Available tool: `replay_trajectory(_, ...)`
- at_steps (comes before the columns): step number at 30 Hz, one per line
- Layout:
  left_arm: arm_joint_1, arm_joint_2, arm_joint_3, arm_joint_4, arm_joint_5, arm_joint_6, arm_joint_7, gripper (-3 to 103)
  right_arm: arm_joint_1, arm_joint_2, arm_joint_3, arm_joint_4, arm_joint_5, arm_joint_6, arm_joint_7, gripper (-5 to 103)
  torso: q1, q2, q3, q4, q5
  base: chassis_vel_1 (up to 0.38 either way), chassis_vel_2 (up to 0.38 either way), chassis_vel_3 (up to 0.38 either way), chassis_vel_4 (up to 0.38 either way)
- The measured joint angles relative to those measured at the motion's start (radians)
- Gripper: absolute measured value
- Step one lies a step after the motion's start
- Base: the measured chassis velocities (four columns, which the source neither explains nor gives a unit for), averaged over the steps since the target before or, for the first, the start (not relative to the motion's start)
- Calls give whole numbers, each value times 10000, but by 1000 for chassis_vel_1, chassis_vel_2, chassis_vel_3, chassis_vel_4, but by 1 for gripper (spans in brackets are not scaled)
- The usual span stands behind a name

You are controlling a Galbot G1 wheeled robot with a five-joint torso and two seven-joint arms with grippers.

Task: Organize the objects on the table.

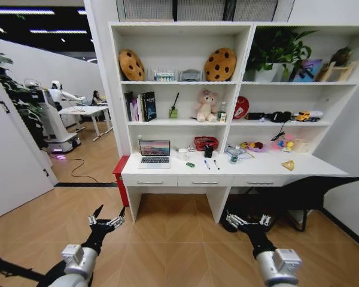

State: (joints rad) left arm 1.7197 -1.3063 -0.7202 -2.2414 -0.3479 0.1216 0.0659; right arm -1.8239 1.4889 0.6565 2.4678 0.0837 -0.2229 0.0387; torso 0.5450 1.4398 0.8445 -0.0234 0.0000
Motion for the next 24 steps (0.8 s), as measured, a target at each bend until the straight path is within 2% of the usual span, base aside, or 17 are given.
replay_trajectory(24, 24, 63, -151, 57, -91, -12, 34, 100, -497, 62, 203, 276, 18, -68, 37, 100, 0, 0, 0, 0, -2, 0, 0, 0, 0)
